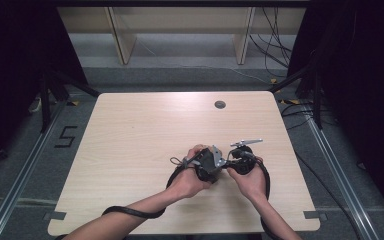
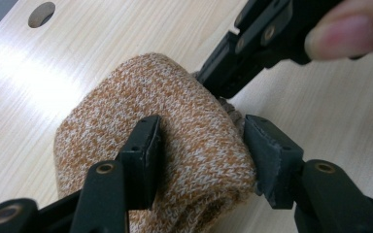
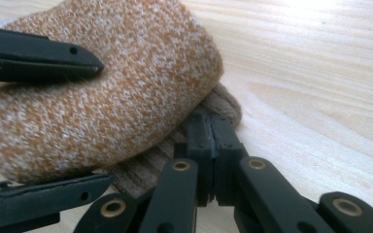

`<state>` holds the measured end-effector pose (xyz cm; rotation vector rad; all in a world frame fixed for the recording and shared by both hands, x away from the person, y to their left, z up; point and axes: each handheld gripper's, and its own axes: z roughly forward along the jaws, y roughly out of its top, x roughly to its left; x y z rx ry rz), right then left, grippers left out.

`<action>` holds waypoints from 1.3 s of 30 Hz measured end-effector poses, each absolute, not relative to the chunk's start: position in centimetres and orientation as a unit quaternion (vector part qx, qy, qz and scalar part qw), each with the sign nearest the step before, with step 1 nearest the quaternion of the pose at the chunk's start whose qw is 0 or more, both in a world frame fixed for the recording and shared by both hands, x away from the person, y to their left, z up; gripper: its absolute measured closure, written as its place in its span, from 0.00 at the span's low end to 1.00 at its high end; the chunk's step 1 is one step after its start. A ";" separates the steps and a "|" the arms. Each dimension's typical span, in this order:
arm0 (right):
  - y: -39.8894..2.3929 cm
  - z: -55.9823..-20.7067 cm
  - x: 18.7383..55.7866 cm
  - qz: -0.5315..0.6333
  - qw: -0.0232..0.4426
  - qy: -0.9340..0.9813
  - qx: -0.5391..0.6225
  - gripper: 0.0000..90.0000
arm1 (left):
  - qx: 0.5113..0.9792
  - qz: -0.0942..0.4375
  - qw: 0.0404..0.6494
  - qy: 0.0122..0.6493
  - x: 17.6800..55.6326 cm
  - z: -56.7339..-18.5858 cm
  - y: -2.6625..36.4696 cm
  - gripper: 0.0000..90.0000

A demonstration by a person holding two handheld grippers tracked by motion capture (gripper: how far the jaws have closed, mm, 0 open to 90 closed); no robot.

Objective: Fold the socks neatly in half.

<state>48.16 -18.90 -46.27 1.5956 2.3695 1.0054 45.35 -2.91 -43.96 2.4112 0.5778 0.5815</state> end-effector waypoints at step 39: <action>-18.4 -43.6 49.9 0.366 0.076 0.771 0.515 0.83 | 0.895 0.198 0.332 0.224 44.8 -44.7 -3.2 0.47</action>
